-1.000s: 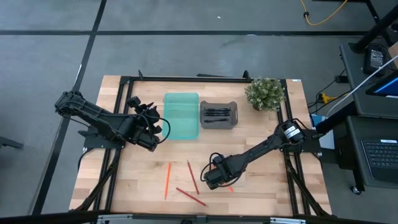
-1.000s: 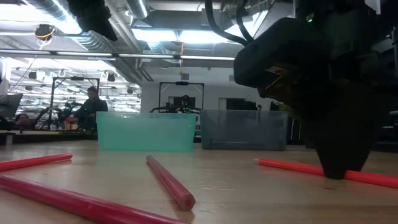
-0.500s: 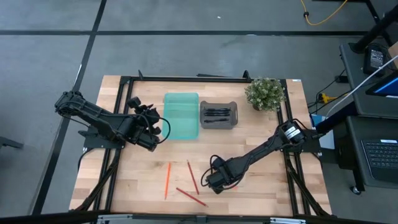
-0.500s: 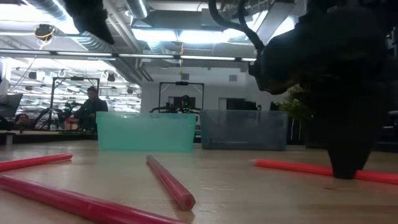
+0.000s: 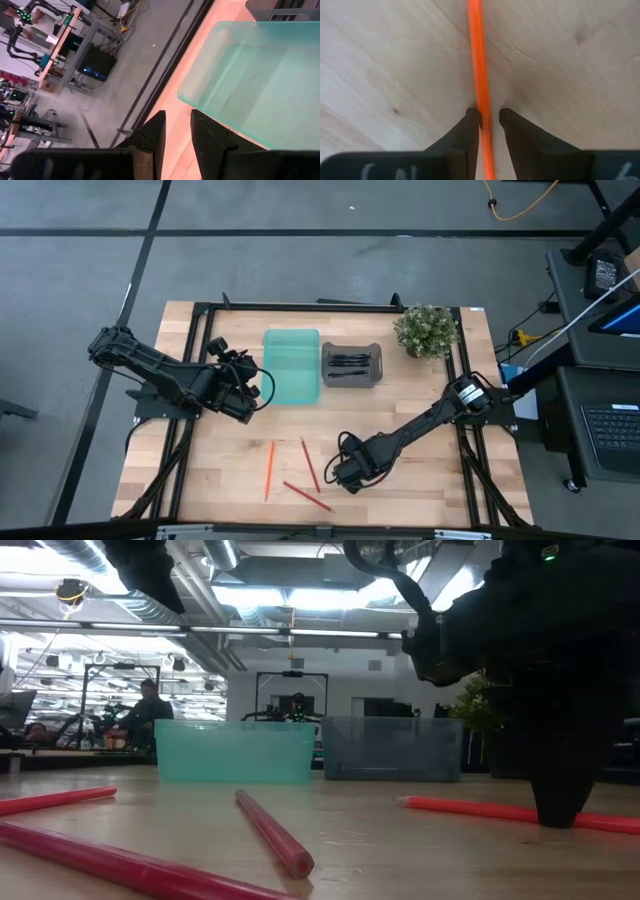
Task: Sort pens & pencils
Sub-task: Put the orange pencil into the green bin
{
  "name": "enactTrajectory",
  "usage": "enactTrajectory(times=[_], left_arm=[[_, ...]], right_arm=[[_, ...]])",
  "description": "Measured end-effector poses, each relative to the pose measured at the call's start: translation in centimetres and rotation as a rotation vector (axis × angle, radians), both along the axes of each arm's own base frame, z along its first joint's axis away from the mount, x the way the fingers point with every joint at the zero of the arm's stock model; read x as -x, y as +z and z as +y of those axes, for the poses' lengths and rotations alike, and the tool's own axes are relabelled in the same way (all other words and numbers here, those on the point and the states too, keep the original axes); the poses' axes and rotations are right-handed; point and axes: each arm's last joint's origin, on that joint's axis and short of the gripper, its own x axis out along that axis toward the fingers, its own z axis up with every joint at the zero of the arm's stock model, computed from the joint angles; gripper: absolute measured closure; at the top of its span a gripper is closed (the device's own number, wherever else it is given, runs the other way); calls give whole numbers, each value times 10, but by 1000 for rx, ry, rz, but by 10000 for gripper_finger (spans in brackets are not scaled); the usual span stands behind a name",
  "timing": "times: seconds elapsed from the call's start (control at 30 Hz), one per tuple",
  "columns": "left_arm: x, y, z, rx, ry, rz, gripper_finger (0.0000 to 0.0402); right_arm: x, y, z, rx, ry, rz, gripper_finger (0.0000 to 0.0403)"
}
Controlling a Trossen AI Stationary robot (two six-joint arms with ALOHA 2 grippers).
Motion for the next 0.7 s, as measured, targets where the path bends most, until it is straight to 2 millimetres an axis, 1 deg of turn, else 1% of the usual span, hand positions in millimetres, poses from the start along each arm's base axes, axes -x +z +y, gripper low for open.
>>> enactTrajectory(times=[0.27,0.53,0.7], left_arm=[[1,-2,-2,77,1,27,317],[0,-2,-2,101,4,27,317],[-1,-3,-3,119,4,14,317]], right_arm=[[-2,0,-4,-2,53,5,313],[-4,0,-9,-3,169,23,363],[-5,0,-11,-4,226,27,370]])
